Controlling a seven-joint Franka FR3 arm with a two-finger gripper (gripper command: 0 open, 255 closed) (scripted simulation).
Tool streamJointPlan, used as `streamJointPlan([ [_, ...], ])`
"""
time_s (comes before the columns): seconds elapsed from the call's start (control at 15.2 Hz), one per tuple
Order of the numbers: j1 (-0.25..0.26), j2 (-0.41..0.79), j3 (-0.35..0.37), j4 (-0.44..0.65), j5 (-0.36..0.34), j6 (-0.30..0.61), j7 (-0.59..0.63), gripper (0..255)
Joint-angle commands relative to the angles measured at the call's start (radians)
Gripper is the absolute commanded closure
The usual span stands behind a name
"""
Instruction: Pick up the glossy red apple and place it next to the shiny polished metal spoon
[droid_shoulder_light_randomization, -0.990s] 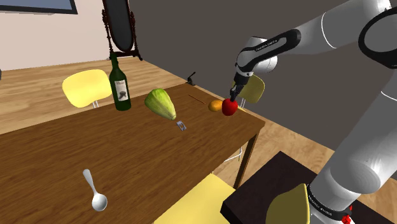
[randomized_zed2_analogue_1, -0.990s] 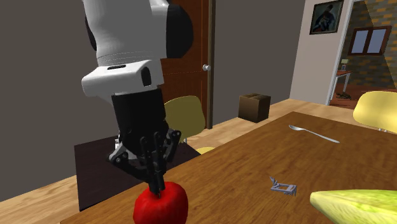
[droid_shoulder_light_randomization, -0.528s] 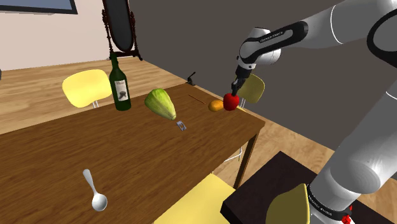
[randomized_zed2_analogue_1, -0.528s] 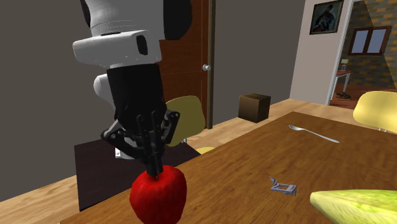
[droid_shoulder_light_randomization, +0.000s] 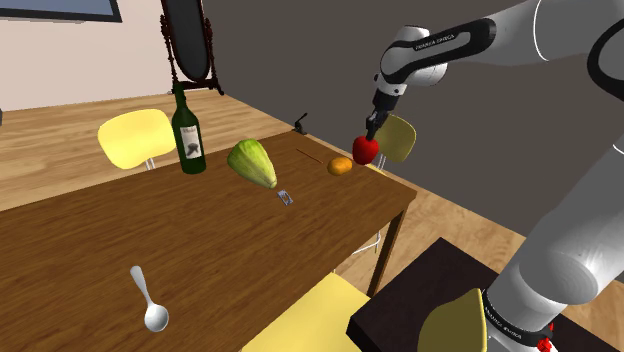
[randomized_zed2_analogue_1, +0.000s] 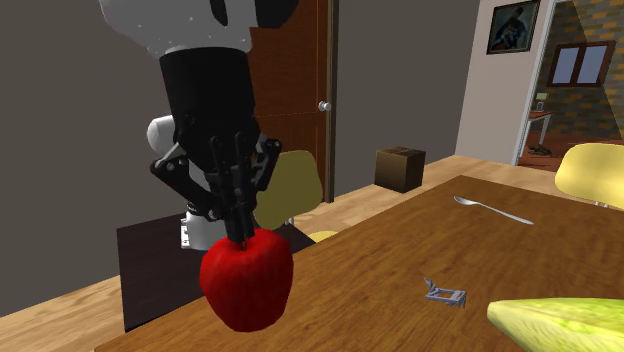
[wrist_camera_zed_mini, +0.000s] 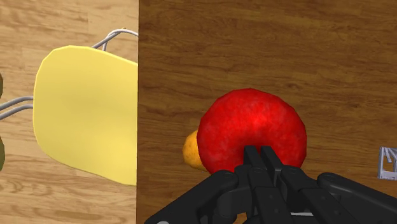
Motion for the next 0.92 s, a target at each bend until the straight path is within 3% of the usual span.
streamJointPlan([
  [0.0, 0.0, -0.008, 0.0, 0.018, -0.003, -0.027, 0.003, 255],
  [0.86, 0.0, -0.028, 0.002, 0.172, -0.014, -0.199, 0.021, 255],
])
